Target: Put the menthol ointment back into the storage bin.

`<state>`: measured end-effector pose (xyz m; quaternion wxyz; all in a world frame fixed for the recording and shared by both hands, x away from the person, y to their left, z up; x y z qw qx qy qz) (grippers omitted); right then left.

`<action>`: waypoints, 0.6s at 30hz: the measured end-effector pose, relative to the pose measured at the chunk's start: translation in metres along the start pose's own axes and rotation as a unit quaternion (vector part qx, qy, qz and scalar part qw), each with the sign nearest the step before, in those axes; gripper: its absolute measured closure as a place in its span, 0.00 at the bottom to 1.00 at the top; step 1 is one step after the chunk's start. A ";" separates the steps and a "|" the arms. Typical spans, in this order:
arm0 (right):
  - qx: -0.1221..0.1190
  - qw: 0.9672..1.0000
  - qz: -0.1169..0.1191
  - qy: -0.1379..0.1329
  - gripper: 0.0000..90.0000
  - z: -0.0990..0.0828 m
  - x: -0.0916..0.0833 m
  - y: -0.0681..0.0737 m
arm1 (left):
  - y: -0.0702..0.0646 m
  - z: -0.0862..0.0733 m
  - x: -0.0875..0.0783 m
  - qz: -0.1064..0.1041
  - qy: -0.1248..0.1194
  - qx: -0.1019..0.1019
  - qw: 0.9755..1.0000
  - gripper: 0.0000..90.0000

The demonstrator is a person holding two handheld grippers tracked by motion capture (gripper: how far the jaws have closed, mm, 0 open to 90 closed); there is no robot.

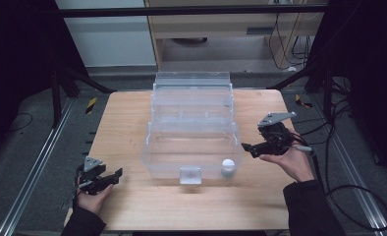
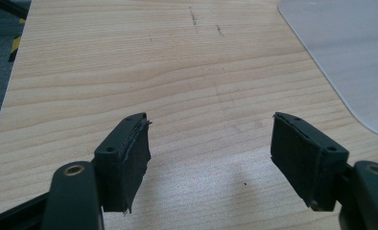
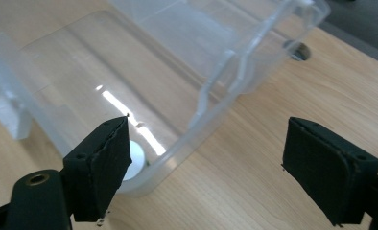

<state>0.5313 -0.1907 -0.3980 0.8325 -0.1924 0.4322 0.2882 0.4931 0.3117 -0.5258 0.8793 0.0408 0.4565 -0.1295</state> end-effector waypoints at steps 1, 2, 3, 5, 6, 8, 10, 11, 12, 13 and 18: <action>0.008 1.000 -0.001 -0.007 0.19 -0.005 0.001 -0.001 | 0.000 0.000 0.000 0.000 -0.001 0.001 1.000 0.33; 0.017 1.000 -0.003 -0.012 0.18 -0.010 0.002 -0.003 | 0.000 0.000 0.000 -0.001 -0.001 0.000 1.000 0.33; 0.025 0.999 -0.006 -0.020 0.18 -0.015 0.004 -0.004 | 0.000 0.000 -0.001 -0.001 -0.001 0.001 1.000 0.33; 0.053 0.998 -0.010 -0.034 0.16 -0.031 0.009 -0.010 | 0.000 0.000 -0.001 -0.002 -0.002 0.000 1.000 0.37; 0.065 0.997 -0.012 -0.039 0.15 -0.036 0.011 -0.012 | -0.001 0.000 -0.001 -0.004 -0.003 -0.001 1.000 0.39; 0.088 0.995 -0.012 -0.049 0.15 -0.046 0.016 -0.015 | -0.001 0.000 -0.002 -0.007 -0.002 0.000 1.000 0.42; 0.115 0.992 -0.011 -0.058 0.15 -0.059 0.023 -0.020 | -0.002 0.000 -0.002 -0.010 -0.002 0.001 1.000 0.47; 0.125 0.990 -0.010 -0.059 0.15 -0.063 0.025 -0.022 | -0.002 0.000 -0.002 -0.011 -0.001 0.001 1.000 0.49; 0.133 0.989 -0.007 -0.058 0.15 -0.068 0.029 -0.024 | -0.002 0.000 -0.002 -0.011 -0.001 0.001 1.000 0.50; 0.137 0.990 -0.007 -0.042 0.14 -0.073 0.033 -0.027 | -0.003 0.000 -0.002 -0.011 -0.001 0.002 1.000 0.51; 0.148 0.988 -0.018 -0.030 0.13 -0.087 0.042 -0.034 | -0.003 0.000 -0.002 -0.010 0.001 0.005 1.000 0.51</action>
Point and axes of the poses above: each handheld gripper's, and its own axes: x roughly forward along the jaws, z roughly out of its top, y roughly to its left, the point moved 6 cm from there along x, roughly forward along the jaws, and after that the axes turned 15 degrees about y, right-handed, at the moved point
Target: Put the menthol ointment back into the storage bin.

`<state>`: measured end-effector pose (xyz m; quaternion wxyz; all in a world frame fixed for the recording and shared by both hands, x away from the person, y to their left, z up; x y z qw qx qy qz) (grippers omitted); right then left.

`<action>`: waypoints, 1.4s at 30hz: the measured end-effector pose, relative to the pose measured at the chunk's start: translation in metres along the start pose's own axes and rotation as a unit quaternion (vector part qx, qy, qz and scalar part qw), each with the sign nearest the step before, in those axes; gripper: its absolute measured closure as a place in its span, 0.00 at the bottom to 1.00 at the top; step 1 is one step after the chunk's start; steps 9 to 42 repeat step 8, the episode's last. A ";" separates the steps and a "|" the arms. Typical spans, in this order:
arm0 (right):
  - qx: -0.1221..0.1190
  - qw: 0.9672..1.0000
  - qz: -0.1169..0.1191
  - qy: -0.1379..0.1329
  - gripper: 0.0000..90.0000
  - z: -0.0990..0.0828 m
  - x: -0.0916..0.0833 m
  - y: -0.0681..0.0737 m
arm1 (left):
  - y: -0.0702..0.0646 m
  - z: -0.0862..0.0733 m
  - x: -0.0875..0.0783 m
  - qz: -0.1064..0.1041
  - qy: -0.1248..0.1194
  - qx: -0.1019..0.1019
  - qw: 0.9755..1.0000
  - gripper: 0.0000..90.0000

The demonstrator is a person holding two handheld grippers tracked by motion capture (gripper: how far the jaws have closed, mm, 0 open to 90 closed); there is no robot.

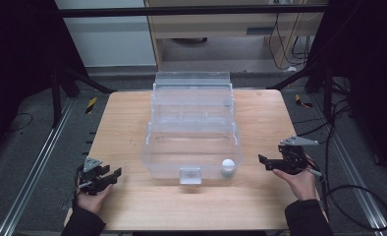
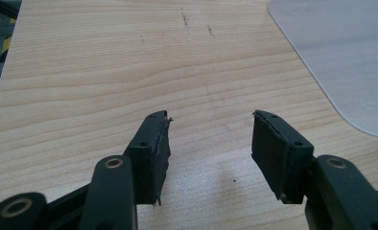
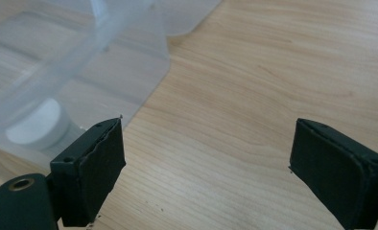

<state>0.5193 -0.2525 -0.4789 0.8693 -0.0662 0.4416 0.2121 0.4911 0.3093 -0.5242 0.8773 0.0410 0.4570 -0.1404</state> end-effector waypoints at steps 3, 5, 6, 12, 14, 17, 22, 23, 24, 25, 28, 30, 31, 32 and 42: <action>0.008 1.000 -0.010 0.008 0.12 -0.010 0.007 -0.007 | 0.001 0.000 0.002 0.008 0.002 0.001 1.000 0.45; 0.013 1.000 -0.017 0.013 0.11 -0.016 0.010 -0.010 | 0.002 0.000 0.002 0.010 0.002 -0.001 1.000 0.40; 0.011 1.000 -0.019 0.015 0.10 -0.018 0.011 -0.011 | 0.002 -0.001 0.003 0.013 0.003 -0.002 1.000 0.40; 0.010 0.999 -0.027 0.017 0.10 -0.026 0.013 -0.015 | 0.003 -0.001 0.004 0.015 0.004 -0.002 1.000 0.36; 0.010 0.999 -0.027 0.017 0.10 -0.026 0.013 -0.015 | 0.003 -0.001 0.004 0.015 0.004 -0.002 1.000 0.36; 0.010 0.999 -0.027 0.017 0.10 -0.026 0.013 -0.015 | 0.003 -0.001 0.004 0.015 0.004 -0.002 1.000 0.36; 0.010 0.999 -0.027 0.017 0.10 -0.026 0.013 -0.015 | 0.003 -0.001 0.004 0.015 0.004 -0.002 1.000 0.36; 0.010 0.999 -0.027 0.017 0.10 -0.026 0.013 -0.015 | 0.003 -0.001 0.004 0.015 0.004 -0.002 1.000 0.36; 0.010 0.999 -0.027 0.017 0.10 -0.026 0.013 -0.015 | 0.003 -0.001 0.004 0.015 0.004 -0.002 1.000 0.36; 0.010 0.999 -0.027 0.017 0.10 -0.026 0.013 -0.015 | 0.003 -0.001 0.004 0.015 0.004 -0.002 1.000 0.36; 0.010 0.999 -0.027 0.017 0.10 -0.026 0.013 -0.015 | 0.003 -0.001 0.004 0.015 0.004 -0.002 1.000 0.36; 0.010 0.999 -0.027 0.017 0.10 -0.026 0.013 -0.015 | 0.003 -0.001 0.004 0.015 0.004 -0.002 1.000 0.36; 0.010 0.999 -0.027 0.017 0.10 -0.026 0.013 -0.015 | 0.003 -0.001 0.004 0.015 0.004 -0.002 1.000 0.36; 0.010 0.999 -0.027 0.017 0.10 -0.026 0.013 -0.015 | 0.003 -0.001 0.004 0.015 0.004 -0.002 1.000 0.36; 0.010 0.999 -0.027 0.017 0.10 -0.026 0.013 -0.015 | 0.003 -0.001 0.004 0.015 0.004 -0.002 1.000 0.36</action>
Point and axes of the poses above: each handheld gripper's, and its own axes: x roughly forward along the jaws, z roughly out of its top, y roughly to its left, the point moved 6 cm from there along x, roughly forward along the jaws, and after that the axes turned 15 degrees about y, right-handed, at the moved point
